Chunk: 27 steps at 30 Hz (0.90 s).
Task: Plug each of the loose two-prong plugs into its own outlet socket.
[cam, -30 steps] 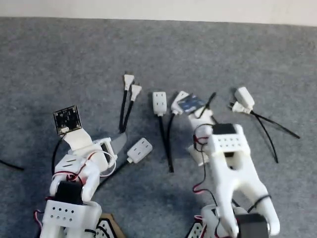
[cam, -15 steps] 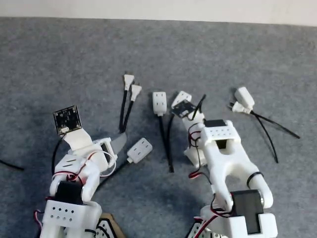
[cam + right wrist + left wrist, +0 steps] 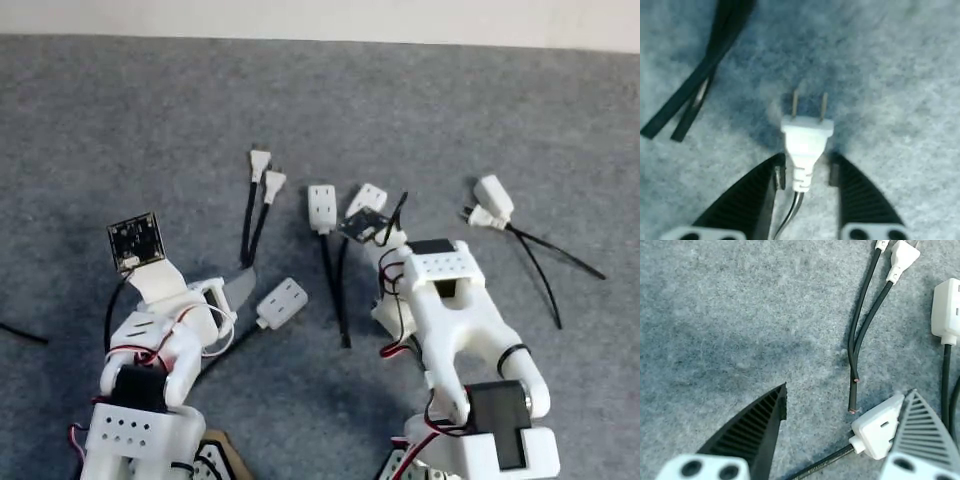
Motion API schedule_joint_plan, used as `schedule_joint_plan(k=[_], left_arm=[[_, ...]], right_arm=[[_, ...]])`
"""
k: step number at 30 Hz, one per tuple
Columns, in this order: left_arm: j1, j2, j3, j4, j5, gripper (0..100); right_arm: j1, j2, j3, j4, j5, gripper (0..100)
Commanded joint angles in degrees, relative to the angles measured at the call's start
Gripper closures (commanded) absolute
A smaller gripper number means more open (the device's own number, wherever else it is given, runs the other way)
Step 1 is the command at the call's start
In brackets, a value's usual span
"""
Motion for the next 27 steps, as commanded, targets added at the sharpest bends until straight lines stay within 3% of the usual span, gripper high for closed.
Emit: schedule_joint_plan(k=[1,8,13,22,25,27], left_arm=[[0.7,-0.4,-0.5,-0.6,0.5,65],[0.7,-0.4,-0.5,-0.6,0.5,65],[0.7,-0.4,-0.5,-0.6,0.5,65],[0.5,-0.4,-0.6,-0.6,0.5,65],[-0.5,-0.4,-2.2,-0.4,0.5,65],[-2.9,-0.3,-6.0,3.1,0.5,65]], right_arm=[[-0.2,-0.6,-2.3,2.4,0.5,82.3],[-0.3,-0.1,-2.3,2.3,0.4,84.1],[-0.3,-0.7,-2.3,0.5,0.4,99.8],[-0.6,-1.0,-4.5,-0.7,0.6,99.3],[-1.4,-3.1,-10.3,5.1,-6.6,99.3],[-4.2,-6.9,-12.0,1.9,-12.0,99.3]])
